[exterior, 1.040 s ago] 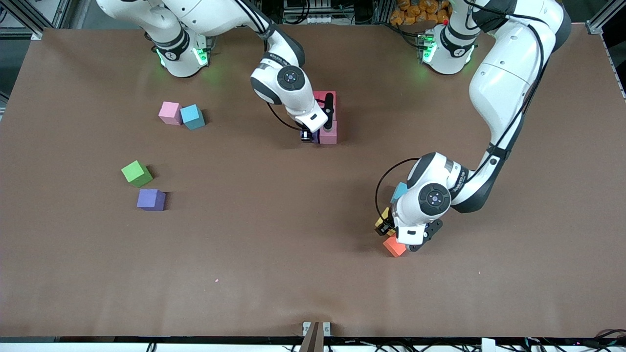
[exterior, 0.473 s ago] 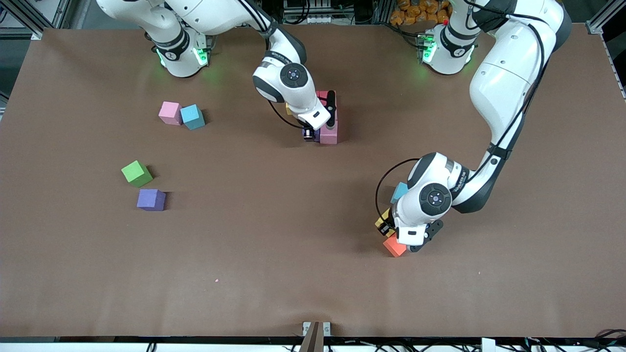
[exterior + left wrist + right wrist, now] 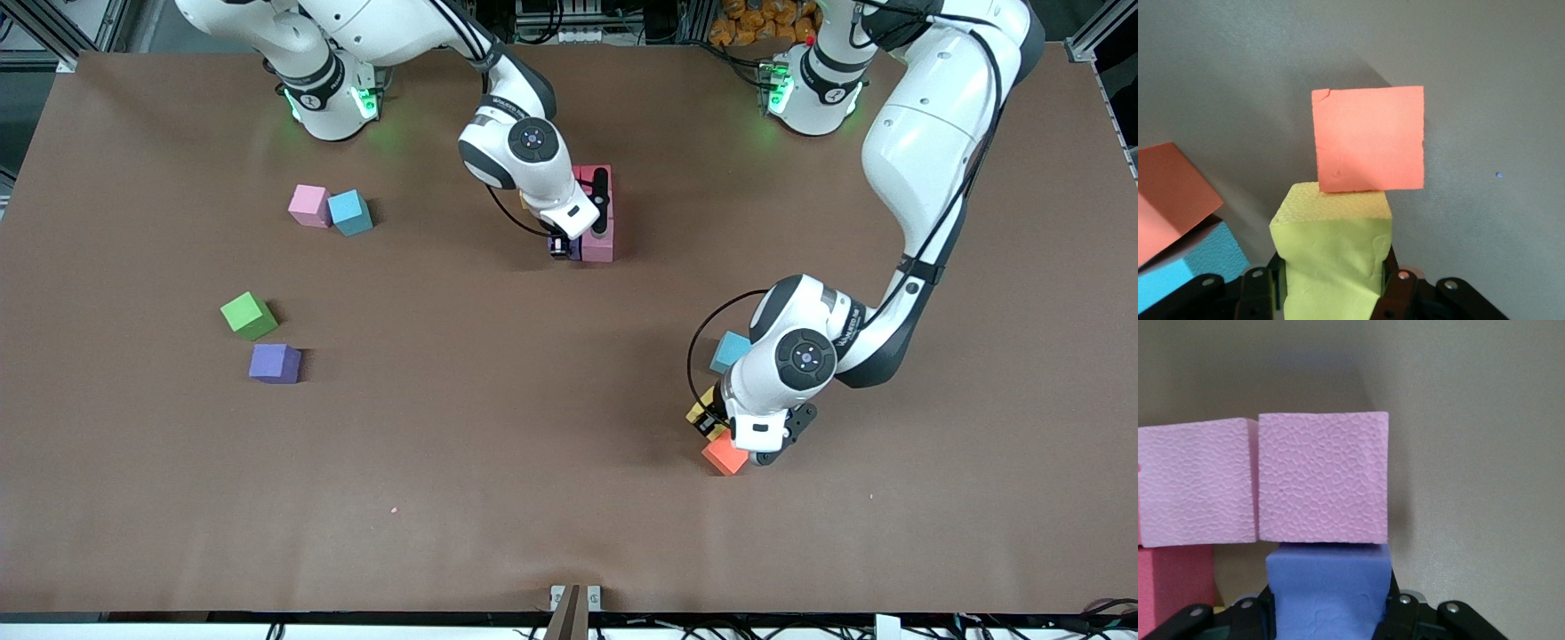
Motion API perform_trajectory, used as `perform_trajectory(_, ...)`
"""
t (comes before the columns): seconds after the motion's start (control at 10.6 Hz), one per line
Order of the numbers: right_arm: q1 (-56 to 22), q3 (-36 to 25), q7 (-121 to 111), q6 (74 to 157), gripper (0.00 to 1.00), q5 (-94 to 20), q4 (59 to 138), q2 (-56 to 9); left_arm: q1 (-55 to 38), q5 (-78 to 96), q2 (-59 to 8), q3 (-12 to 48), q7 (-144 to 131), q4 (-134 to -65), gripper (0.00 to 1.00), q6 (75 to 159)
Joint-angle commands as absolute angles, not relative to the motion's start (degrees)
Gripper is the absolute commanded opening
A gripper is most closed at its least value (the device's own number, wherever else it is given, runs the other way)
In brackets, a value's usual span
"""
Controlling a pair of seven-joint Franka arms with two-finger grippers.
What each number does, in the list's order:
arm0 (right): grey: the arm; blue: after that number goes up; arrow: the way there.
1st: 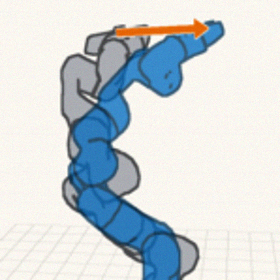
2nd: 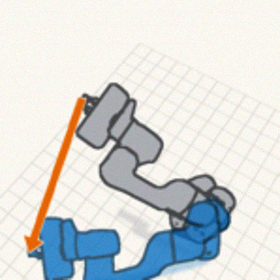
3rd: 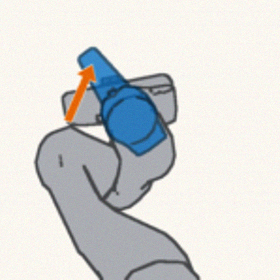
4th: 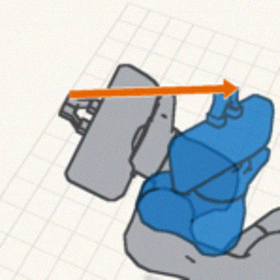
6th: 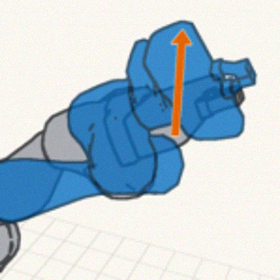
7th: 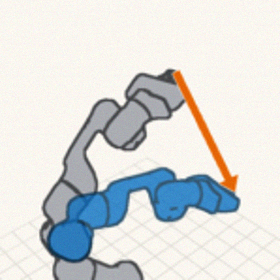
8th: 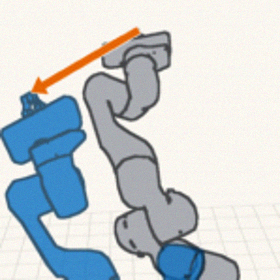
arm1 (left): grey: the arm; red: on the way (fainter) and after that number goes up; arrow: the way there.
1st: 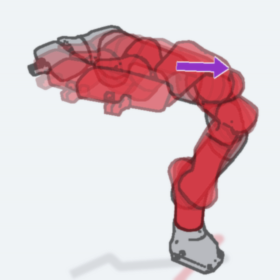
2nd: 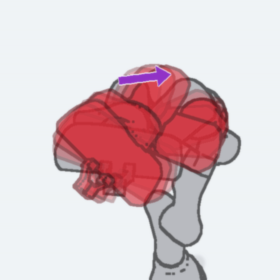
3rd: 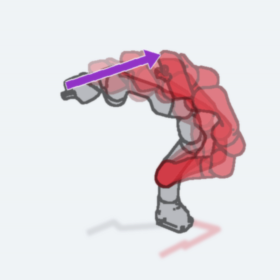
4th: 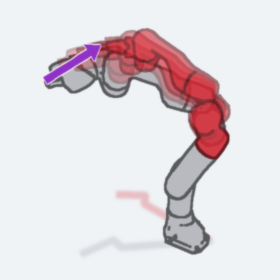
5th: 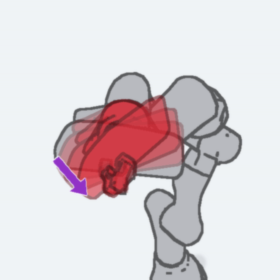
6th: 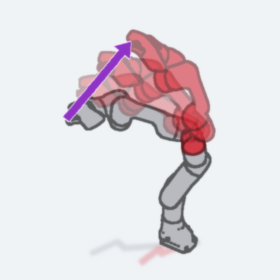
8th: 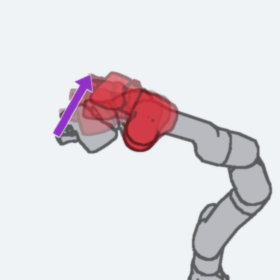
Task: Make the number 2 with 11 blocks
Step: 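Release the purple with the right gripper while the left gripper lifts the yellow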
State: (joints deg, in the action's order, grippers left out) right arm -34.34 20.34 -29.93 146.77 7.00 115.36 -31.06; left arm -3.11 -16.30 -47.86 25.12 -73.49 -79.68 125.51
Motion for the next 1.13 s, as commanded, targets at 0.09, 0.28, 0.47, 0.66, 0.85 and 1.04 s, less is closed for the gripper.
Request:
perform_trajectory(0.09,-35.5,19.5,-28.8,146.9,0.36,7.9,114.2,-31.9,-3.3,-15.2,-45.5,25.1,-81.7,-80.9,0.42,124.4)
perform_trajectory(0.28,-35.6,19.5,-28.7,146.8,0.37,7.7,114.1,-31.8,-3.4,-15.1,-43.8,25.2,-87.4,-82.3,0.41,123.8)
perform_trajectory(0.47,-35.7,19.5,-28.7,146.8,0.47,7.6,114.1,-31.9,-3.9,-14.9,-41.6,25.7,-94.2,-82.5,0.42,122.2)
perform_trajectory(0.66,-35.9,19.5,-27.3,146.8,0.56,7.5,114.1,-31.9,-4.0,-14.9,-39.8,26.8,-97.9,-82.6,0.41,117.9)
perform_trajectory(0.85,-36.1,19.5,-27.0,146.9,0.64,7.5,114.1,-31.9,-3.9,-14.8,-38.8,27.6,-101.6,-82.7,0.41,114.1)
perform_trajectory(1.04,-36.1,19.5,-27.0,146.9,0.88,7.6,114.1,-31.9,-3.8,-14.7,-38.8,28.2,-108.2,-82.6,0.41,114.0)
